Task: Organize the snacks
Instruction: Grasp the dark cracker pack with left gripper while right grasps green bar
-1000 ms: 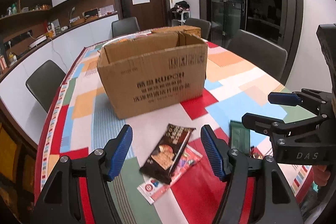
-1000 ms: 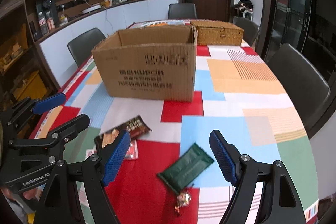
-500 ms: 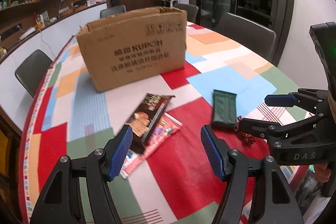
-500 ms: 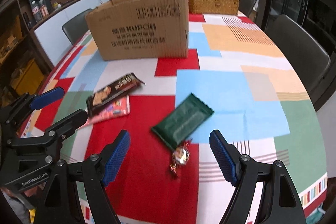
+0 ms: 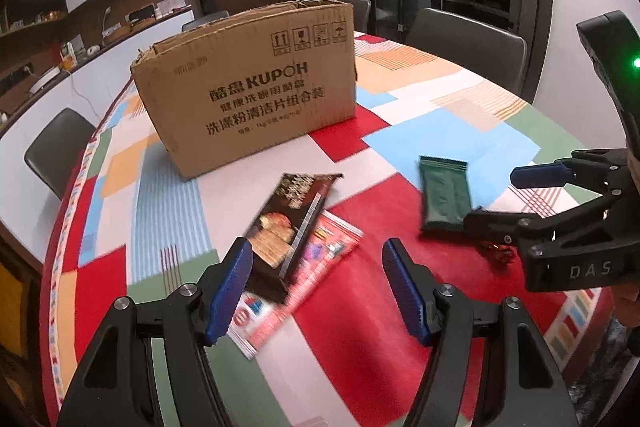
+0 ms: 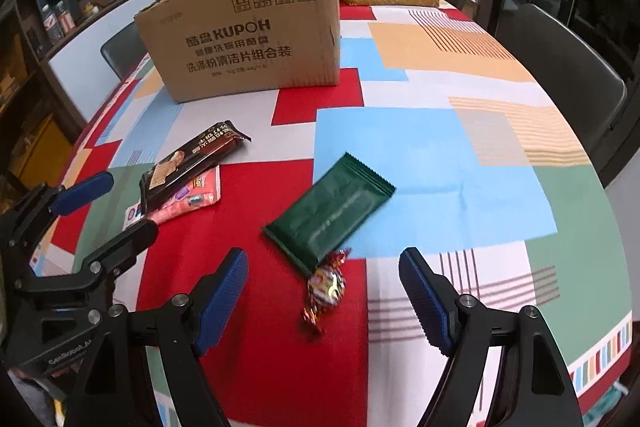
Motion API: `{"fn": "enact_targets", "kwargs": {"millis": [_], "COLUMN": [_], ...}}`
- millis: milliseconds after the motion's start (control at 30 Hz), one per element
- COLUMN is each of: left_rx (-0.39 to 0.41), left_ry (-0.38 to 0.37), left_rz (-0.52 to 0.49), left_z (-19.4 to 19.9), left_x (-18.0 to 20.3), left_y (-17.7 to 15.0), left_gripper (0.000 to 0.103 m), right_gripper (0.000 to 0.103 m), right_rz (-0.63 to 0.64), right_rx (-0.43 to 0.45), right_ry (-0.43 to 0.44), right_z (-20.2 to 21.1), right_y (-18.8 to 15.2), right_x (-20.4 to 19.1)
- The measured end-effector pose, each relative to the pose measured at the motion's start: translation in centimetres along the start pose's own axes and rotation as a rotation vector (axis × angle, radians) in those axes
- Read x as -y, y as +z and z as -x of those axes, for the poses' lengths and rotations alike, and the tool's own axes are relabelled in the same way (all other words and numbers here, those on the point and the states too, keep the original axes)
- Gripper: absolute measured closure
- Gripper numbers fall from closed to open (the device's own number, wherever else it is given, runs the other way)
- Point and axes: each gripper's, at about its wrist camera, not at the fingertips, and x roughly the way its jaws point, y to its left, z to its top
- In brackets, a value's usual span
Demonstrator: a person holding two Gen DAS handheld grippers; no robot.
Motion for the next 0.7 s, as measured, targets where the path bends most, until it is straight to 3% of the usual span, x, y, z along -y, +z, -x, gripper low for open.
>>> {"fn": "enact_targets", "kwargs": {"millis": [367,700], "left_rx": [-0.049,-0.123], "left_ry": [-0.031,-0.102], "left_rz": [-0.075,-0.034], "left_z": [-4.6,-8.7], "left_x": [-1.9,-3.1], "left_y": [2.1,2.9], "left_gripper": [0.034,0.034], "right_gripper": [0.025,0.025], "right_rz": [-0.053,-0.092], "right_rx": [-0.089,-0.112], "right_ry": [0.015,-0.031], "right_z": [-3.9,-5.8], "right_y": [1.9,3.1], "right_x": [-0.4,0.1]}}
